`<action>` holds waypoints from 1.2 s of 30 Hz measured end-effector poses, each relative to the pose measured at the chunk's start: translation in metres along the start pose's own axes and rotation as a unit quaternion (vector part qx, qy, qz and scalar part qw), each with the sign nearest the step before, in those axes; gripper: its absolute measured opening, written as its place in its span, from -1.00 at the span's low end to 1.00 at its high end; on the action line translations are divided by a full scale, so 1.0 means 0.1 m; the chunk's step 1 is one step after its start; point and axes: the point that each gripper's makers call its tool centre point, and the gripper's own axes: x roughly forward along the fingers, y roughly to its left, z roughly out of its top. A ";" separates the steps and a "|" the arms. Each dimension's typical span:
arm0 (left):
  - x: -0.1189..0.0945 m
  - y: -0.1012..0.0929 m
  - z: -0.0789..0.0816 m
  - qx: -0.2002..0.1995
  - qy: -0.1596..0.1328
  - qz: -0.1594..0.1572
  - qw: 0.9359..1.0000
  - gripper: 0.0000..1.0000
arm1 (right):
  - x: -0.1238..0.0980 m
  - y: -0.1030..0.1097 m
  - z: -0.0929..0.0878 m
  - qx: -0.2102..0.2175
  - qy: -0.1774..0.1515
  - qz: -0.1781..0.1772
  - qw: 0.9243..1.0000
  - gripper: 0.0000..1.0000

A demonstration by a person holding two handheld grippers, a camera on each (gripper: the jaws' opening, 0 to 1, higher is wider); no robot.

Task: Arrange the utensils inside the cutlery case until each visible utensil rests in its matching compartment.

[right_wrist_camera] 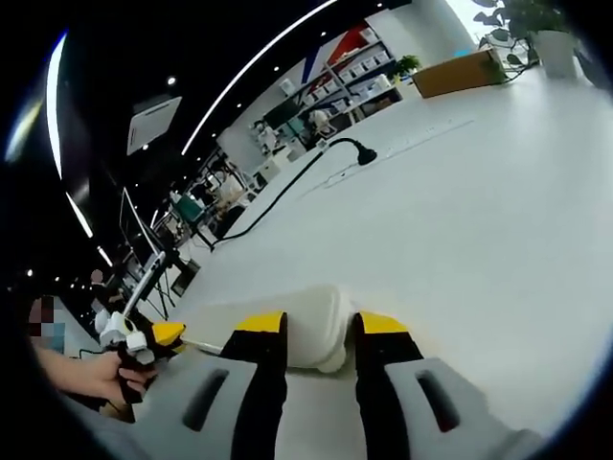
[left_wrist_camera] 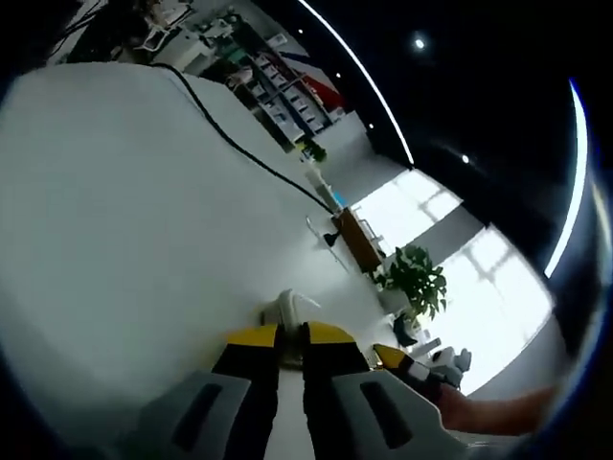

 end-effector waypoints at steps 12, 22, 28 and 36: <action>-0.18 -0.20 0.40 -0.126 0.007 -0.007 0.992 -0.62 | -0.07 -0.01 -0.02 -0.048 0.103 -0.016 0.993 -0.41; -0.56 -0.37 0.73 -0.056 0.067 -0.018 0.996 -0.52 | -0.24 0.14 0.15 -0.312 0.163 -0.082 0.932 -0.33; -0.78 -0.33 0.55 0.030 0.105 0.018 0.994 -0.50 | -0.22 0.11 0.14 -0.354 0.170 -0.098 0.915 -0.29; -0.81 -0.39 0.51 0.052 0.111 0.014 0.992 -0.42 | -0.21 0.25 0.05 -0.394 0.170 -0.082 0.900 -0.29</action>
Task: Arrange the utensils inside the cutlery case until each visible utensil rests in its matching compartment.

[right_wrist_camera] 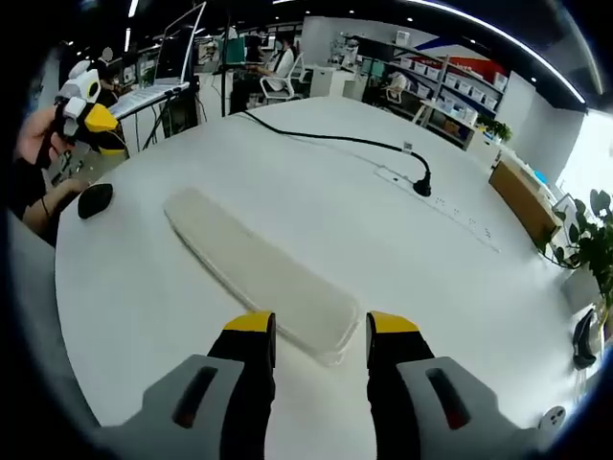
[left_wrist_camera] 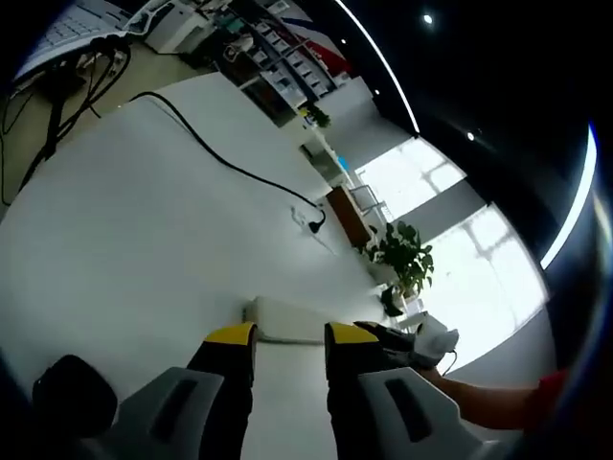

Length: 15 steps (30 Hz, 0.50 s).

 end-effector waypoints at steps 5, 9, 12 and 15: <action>0.12 0.07 -0.18 -0.034 0.014 0.010 0.999 -0.39 | -0.06 -0.01 -0.02 0.046 -0.009 -0.002 0.999 -0.31; 0.32 0.12 -0.40 -0.074 0.015 0.023 0.997 -0.37 | -0.01 -0.01 -0.01 0.194 -0.042 0.031 0.980 -0.21; 0.44 0.08 -0.46 -0.122 -0.004 0.015 0.992 -0.38 | -0.04 -0.07 0.01 0.236 -0.072 0.025 0.969 -0.21; 0.47 0.28 -0.35 -0.187 -0.070 0.043 0.979 -0.48 | -0.01 -0.06 -0.05 0.252 -0.065 0.039 0.965 -0.13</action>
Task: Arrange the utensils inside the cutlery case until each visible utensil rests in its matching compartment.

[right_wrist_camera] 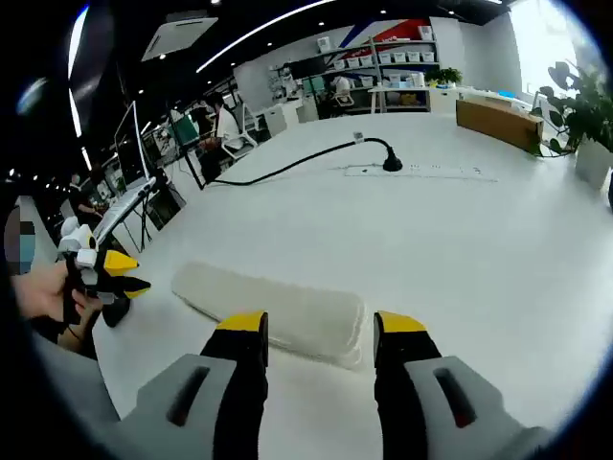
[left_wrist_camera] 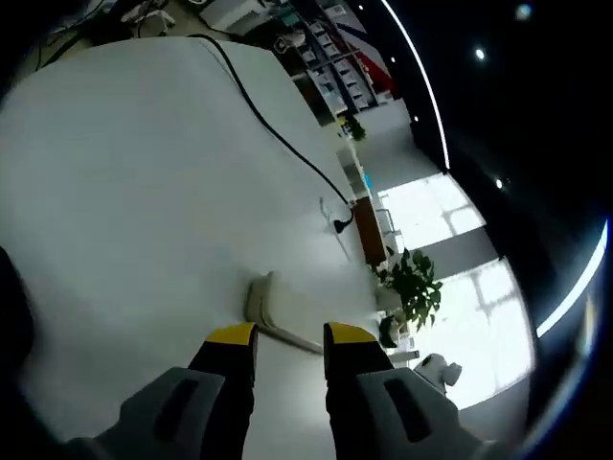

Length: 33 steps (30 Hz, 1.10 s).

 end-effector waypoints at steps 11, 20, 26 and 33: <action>0.37 -0.08 -0.11 -0.083 -0.050 -0.044 0.994 -0.39 | 0.15 -0.14 0.12 0.158 -0.074 0.030 0.984 -0.22; 0.49 0.08 -0.20 -0.043 -0.057 -0.032 0.997 -0.49 | 0.37 -0.17 0.06 0.096 -0.043 0.036 0.994 -0.15; 0.58 0.07 -0.29 -0.020 -0.039 -0.029 0.999 -0.59 | 0.31 -0.20 0.02 0.133 -0.066 0.053 0.987 -0.28; 0.61 0.02 -0.33 -0.007 -0.020 -0.027 0.999 -0.58 | 0.34 -0.18 -0.07 0.038 -0.050 0.064 0.996 -0.19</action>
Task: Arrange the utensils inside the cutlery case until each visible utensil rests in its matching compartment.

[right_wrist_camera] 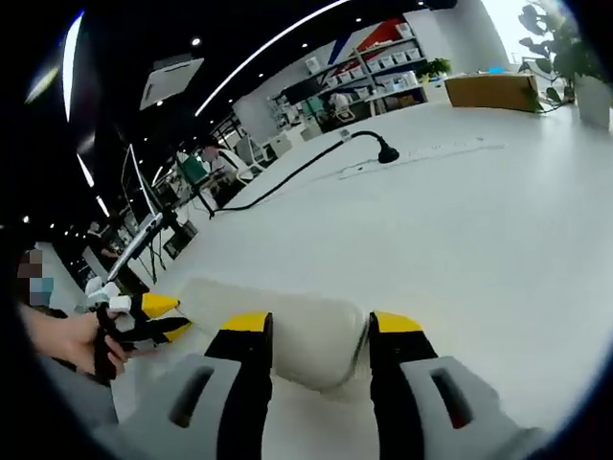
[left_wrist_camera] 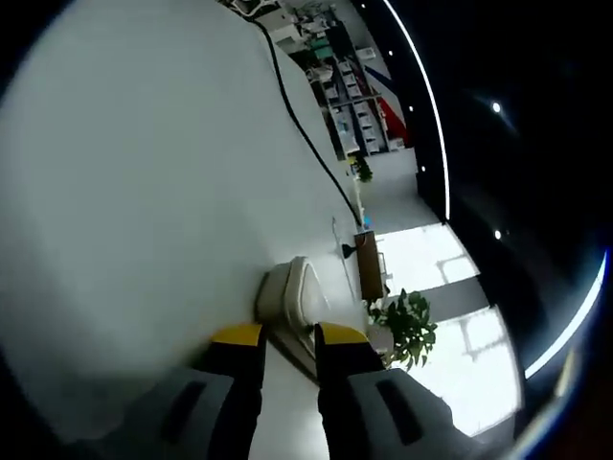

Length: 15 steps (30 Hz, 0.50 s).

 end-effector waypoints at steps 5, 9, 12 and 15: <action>-0.01 0.00 0.10 -0.017 0.005 0.012 1.000 -0.55 | 0.04 0.09 -0.02 -0.044 0.024 0.019 0.999 -0.03; 0.01 0.04 0.14 -0.058 -0.007 0.011 0.998 -0.57 | 0.08 0.03 -0.01 -0.035 0.008 0.022 0.999 -0.08; 0.06 -0.01 0.18 -0.035 -0.008 0.008 0.999 -0.53 | 0.09 0.03 0.01 -0.023 -0.003 0.020 1.000 -0.11; 0.10 0.00 0.14 -0.037 0.004 0.013 0.999 -0.58 | 0.11 0.03 0.03 -0.013 0.004 0.025 1.000 -0.18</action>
